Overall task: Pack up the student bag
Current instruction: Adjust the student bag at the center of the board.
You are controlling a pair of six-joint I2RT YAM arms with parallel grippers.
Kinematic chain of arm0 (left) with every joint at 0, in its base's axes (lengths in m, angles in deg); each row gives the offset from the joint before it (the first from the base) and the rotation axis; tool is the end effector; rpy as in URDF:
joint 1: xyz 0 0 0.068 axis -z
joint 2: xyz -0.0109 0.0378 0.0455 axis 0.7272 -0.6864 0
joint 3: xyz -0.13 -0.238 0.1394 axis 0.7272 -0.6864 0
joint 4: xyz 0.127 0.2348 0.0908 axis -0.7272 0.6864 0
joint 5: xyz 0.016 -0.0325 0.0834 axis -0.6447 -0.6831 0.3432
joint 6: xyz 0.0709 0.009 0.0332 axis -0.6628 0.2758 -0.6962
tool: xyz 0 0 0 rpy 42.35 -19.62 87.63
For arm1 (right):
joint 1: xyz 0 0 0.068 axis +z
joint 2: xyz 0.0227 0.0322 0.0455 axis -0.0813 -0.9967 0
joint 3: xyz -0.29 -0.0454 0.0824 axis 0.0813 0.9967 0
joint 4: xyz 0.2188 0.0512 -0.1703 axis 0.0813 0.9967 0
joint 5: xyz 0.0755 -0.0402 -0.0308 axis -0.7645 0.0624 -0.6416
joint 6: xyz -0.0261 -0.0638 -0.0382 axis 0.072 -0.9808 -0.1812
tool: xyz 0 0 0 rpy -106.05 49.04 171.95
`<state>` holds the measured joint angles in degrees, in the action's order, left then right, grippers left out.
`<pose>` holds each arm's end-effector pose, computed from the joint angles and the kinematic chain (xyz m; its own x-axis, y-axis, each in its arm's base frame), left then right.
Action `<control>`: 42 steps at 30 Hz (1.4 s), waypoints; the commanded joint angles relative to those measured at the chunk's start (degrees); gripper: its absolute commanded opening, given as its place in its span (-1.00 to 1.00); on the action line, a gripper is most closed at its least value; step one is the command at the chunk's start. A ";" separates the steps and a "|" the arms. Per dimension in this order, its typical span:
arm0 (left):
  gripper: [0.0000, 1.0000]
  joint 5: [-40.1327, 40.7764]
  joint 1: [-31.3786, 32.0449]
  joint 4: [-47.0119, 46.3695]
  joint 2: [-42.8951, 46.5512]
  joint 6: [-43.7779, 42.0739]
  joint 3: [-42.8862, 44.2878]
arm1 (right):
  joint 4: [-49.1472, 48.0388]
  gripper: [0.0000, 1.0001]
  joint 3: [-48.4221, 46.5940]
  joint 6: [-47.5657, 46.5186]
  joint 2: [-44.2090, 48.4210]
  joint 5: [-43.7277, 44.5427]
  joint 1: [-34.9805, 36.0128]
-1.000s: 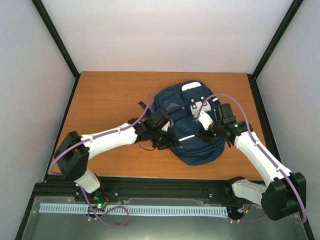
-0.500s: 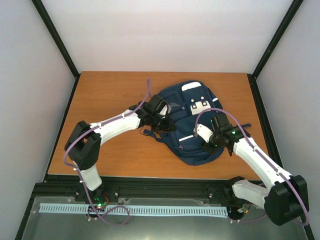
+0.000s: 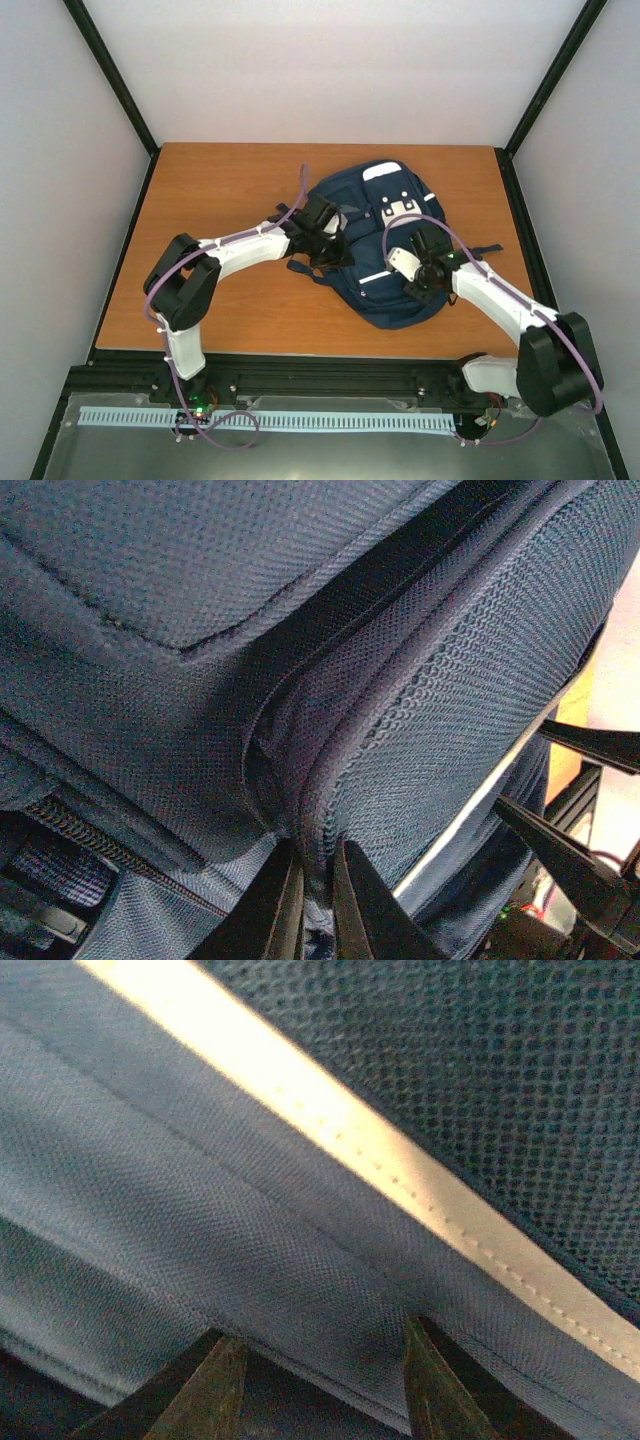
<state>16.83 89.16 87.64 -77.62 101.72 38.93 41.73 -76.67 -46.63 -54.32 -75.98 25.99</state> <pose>0.2995 -0.3138 0.1967 -0.9900 0.0363 -0.1362 0.1164 0.7561 -0.6440 0.2170 0.0842 0.1846 -0.4764 -0.8348 -0.2759 -0.8154 0.5369 -0.2165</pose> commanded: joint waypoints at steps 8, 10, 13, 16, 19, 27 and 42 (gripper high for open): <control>-0.49 -0.97 0.99 -6.91 0.23 1.86 -2.48 | -9.01 -0.13 -12.72 6.16 -11.02 7.36 -1.37; -0.32 0.99 1.13 -5.74 2.34 -0.52 -3.54 | -7.10 -0.12 -13.15 6.95 -10.08 6.98 -1.37; -0.23 2.71 1.67 -5.40 5.43 -4.65 -5.82 | -4.21 -0.03 -12.30 8.46 -6.45 5.77 -1.37; -0.15 1.80 2.17 -5.96 6.62 -8.25 -7.37 | -0.55 0.06 -11.24 9.15 -2.47 2.83 -1.37; -0.10 0.63 3.02 -6.23 5.72 -10.85 -7.11 | 3.33 0.07 -10.52 9.42 1.16 -2.53 -1.37; -0.07 1.63 5.75 -5.34 1.66 -14.74 -2.97 | 5.25 0.07 -8.71 9.33 3.46 -7.97 -1.31; -0.05 -8.49 9.50 -11.35 -6.30 -11.72 2.24 | 5.49 0.06 -10.25 10.75 2.76 -1.32 -1.52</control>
<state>14.42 96.41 81.44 -80.40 87.78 36.42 46.45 -85.58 -37.37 -51.13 -82.23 24.63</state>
